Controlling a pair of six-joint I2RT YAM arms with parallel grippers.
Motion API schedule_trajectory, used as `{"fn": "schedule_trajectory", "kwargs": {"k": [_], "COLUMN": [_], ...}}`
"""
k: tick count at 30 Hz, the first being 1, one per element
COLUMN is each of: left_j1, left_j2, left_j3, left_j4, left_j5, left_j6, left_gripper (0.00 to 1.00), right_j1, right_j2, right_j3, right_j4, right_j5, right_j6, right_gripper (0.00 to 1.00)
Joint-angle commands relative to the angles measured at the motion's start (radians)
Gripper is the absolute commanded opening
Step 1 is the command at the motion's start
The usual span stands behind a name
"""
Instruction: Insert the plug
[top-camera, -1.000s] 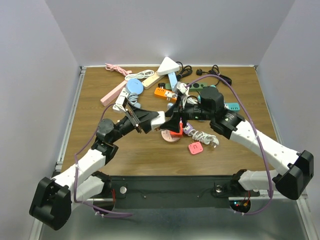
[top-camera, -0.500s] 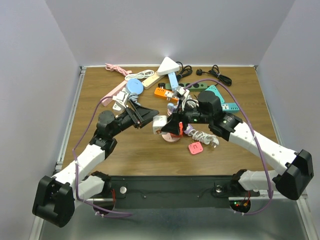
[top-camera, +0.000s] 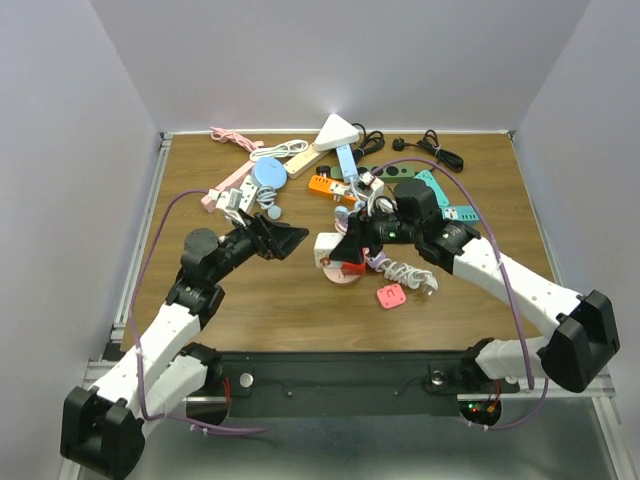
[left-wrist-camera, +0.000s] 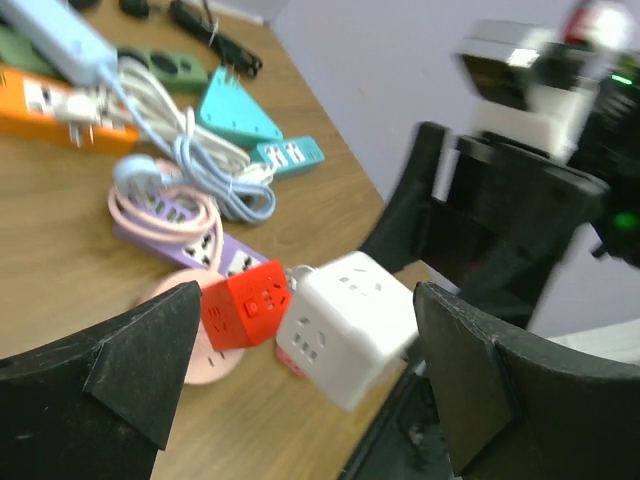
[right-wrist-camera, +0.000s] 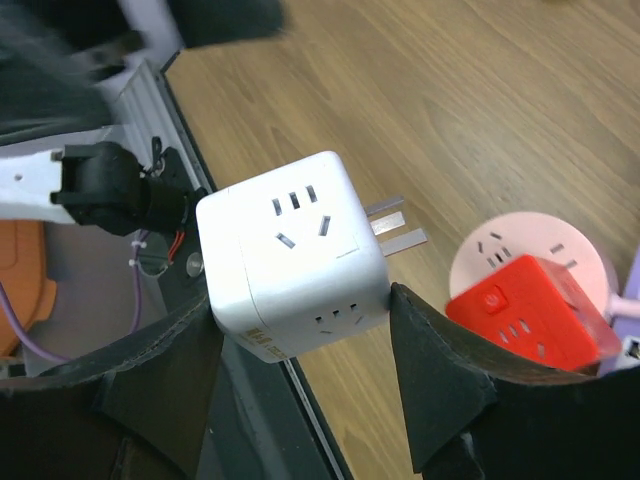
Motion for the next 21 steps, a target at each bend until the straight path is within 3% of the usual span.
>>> {"fn": "schedule_trajectory", "kwargs": {"k": [1,5,11,14,21], "left_j1": [0.004,-0.058,-0.346,-0.442,-0.563], "left_j2": [-0.12,-0.177,-0.124,-0.105,-0.016], "left_j3": [-0.004,-0.012,0.114,0.137,0.25], "left_j4": [0.024,0.046,-0.155,-0.195,-0.302], "left_j5": [0.006,0.015,-0.294,-0.364,-0.545], "left_j6": [0.243,0.37,0.597,0.645,0.795], "left_gripper": [0.97,0.92,0.9,0.91,0.91], "right_j1": [-0.079,-0.146,-0.179,-0.189,-0.199], "right_j2": [0.037,0.074,0.123,0.131,0.125], "right_j3": [0.043,0.098,0.187,0.215,0.221], "right_j4": [-0.029,-0.094,-0.19,-0.215,-0.269], "right_j5": [-0.112,-0.181,-0.269,-0.296,-0.372], "right_j6": [0.058,0.066,0.095,0.104,0.124], "right_gripper": [0.32,0.32,0.32,0.32,0.32]}}
